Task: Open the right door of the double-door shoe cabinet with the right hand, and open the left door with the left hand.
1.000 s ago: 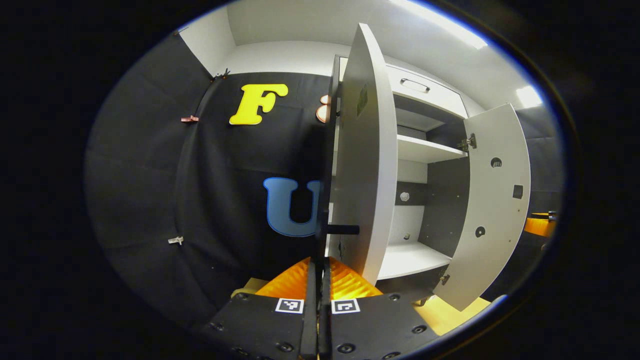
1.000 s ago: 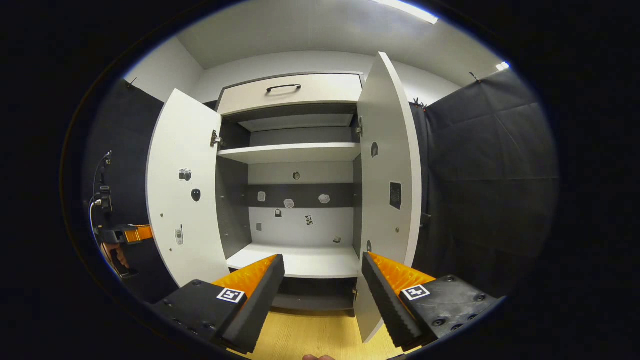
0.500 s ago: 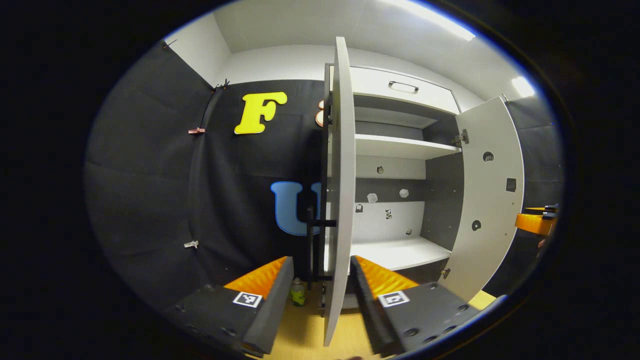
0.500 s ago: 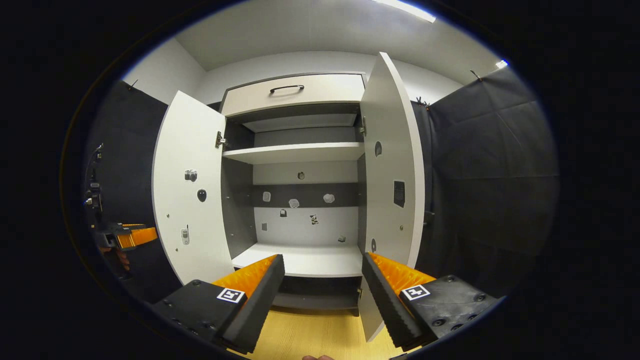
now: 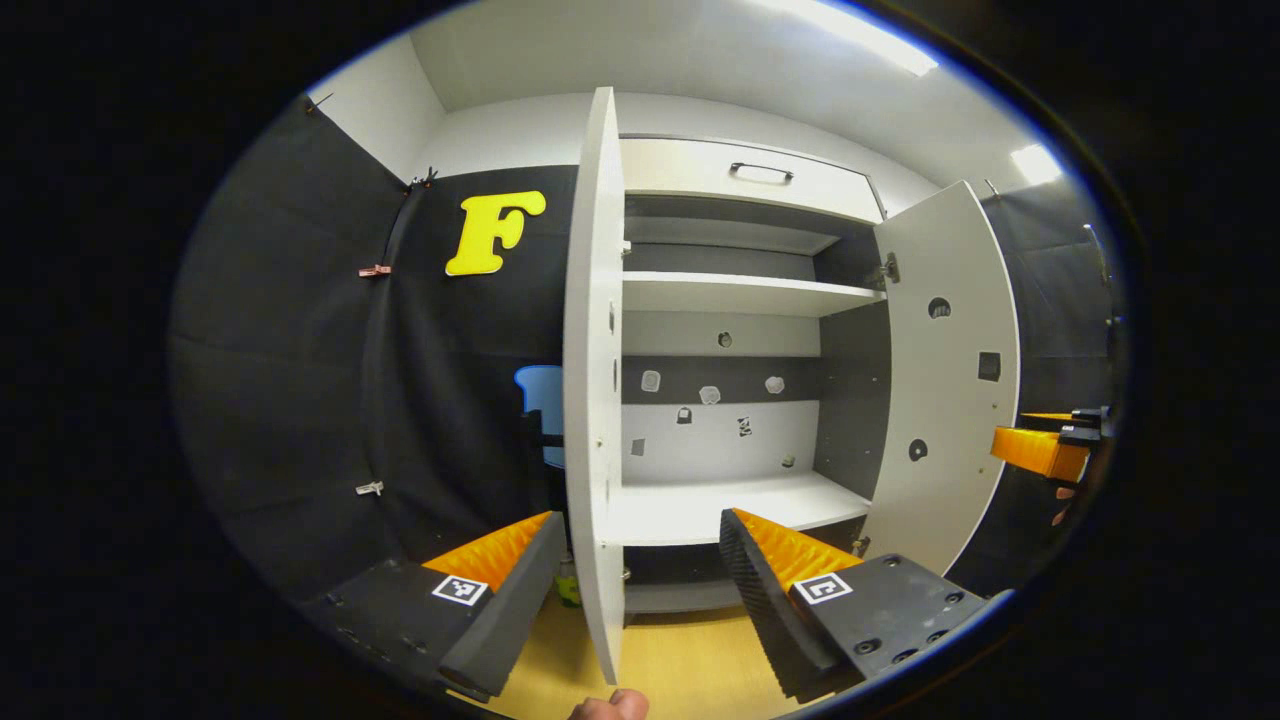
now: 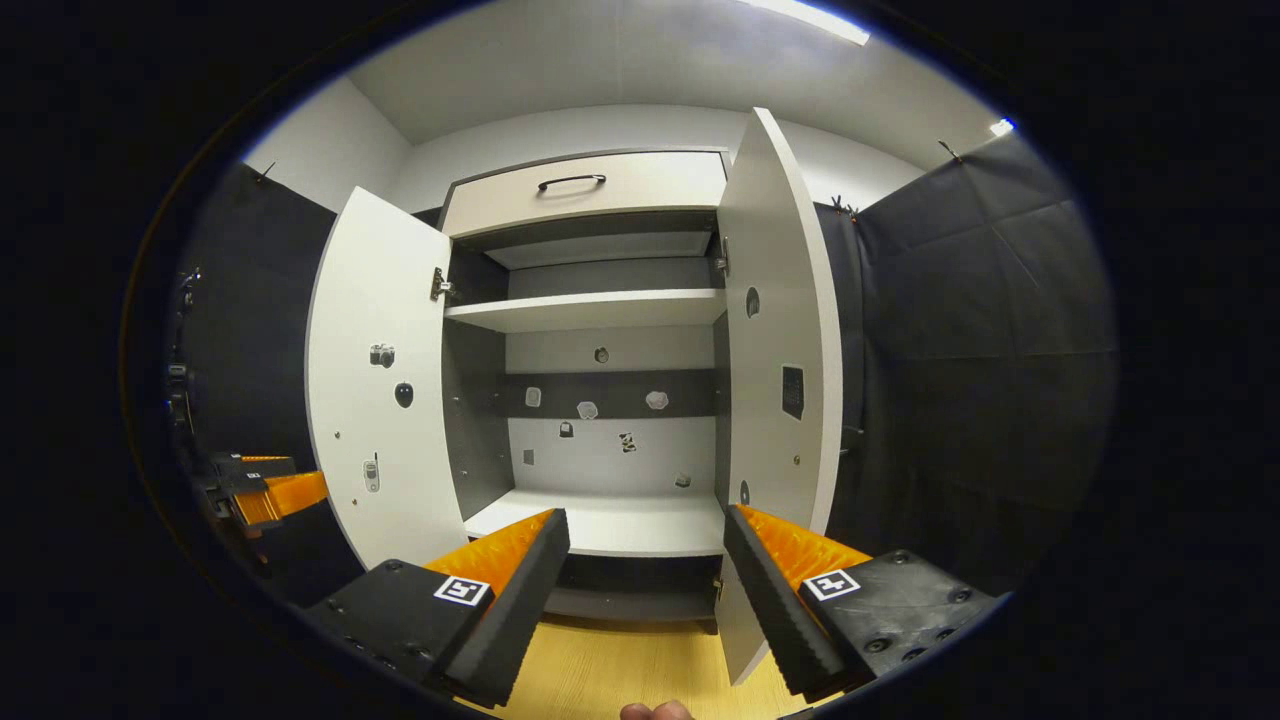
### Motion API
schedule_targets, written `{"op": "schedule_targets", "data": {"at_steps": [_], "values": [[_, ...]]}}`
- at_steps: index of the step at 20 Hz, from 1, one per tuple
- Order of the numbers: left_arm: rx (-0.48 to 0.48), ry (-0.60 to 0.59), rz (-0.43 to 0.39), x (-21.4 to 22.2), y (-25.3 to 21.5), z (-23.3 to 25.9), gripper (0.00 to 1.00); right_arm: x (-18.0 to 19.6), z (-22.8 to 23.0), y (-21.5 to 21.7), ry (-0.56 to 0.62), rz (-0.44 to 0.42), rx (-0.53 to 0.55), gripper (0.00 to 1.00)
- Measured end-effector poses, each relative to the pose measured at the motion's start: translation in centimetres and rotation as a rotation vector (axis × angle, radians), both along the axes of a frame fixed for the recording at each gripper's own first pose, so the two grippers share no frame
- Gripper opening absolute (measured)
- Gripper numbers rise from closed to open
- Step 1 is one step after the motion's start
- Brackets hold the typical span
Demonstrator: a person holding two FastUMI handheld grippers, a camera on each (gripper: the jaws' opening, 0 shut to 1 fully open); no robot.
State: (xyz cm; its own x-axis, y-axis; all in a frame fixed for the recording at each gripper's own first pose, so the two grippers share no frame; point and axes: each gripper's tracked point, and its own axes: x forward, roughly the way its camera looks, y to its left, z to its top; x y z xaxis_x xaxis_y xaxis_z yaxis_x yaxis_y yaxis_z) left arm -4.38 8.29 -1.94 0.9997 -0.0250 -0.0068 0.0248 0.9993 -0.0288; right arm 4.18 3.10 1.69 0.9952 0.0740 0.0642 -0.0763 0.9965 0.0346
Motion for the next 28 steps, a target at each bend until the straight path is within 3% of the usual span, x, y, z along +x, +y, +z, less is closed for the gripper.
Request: {"op": "schedule_targets", "data": {"at_steps": [13, 28], "values": [[0.016, -0.023, 0.005, 0.0, -3.7, 1.4, 0.95, -0.4, 0.4, -0.6, -0.017, -0.025, -0.003, 0.98], [0.022, -0.025, -0.006, 0.1, -4.8, 1.6, 0.95, -0.3, 0.3, -0.7, -0.013, -0.034, -0.005, 0.98]]}}
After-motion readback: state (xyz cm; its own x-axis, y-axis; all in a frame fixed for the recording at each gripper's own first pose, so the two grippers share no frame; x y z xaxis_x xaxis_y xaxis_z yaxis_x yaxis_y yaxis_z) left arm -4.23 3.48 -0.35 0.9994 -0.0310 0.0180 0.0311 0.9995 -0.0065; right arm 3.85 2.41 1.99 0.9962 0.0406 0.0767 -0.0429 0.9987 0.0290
